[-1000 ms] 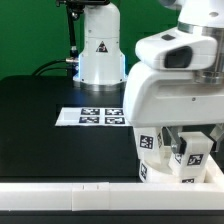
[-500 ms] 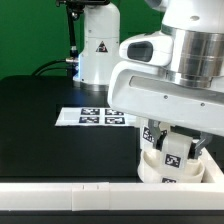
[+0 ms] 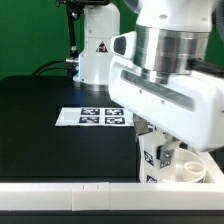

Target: Assemble stool

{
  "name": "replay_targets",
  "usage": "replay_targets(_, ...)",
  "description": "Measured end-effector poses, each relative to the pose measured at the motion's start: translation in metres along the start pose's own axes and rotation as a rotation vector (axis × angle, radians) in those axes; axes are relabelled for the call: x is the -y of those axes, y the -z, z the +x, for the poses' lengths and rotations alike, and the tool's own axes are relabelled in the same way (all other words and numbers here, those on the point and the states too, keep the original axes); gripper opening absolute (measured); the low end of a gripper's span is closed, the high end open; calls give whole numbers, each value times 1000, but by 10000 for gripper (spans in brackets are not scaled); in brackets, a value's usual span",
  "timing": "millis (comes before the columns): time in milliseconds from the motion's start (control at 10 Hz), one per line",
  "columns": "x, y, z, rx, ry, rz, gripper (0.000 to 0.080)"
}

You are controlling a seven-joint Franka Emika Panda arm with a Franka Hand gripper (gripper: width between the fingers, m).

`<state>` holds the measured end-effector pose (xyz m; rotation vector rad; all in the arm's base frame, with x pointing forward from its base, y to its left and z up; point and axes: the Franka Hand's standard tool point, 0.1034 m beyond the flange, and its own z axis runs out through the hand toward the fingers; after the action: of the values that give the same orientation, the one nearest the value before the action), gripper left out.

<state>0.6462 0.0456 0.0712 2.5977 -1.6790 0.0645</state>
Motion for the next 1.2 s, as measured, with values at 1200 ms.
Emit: replay_targets(1200,-32,59,-20,65,-74,61,648)
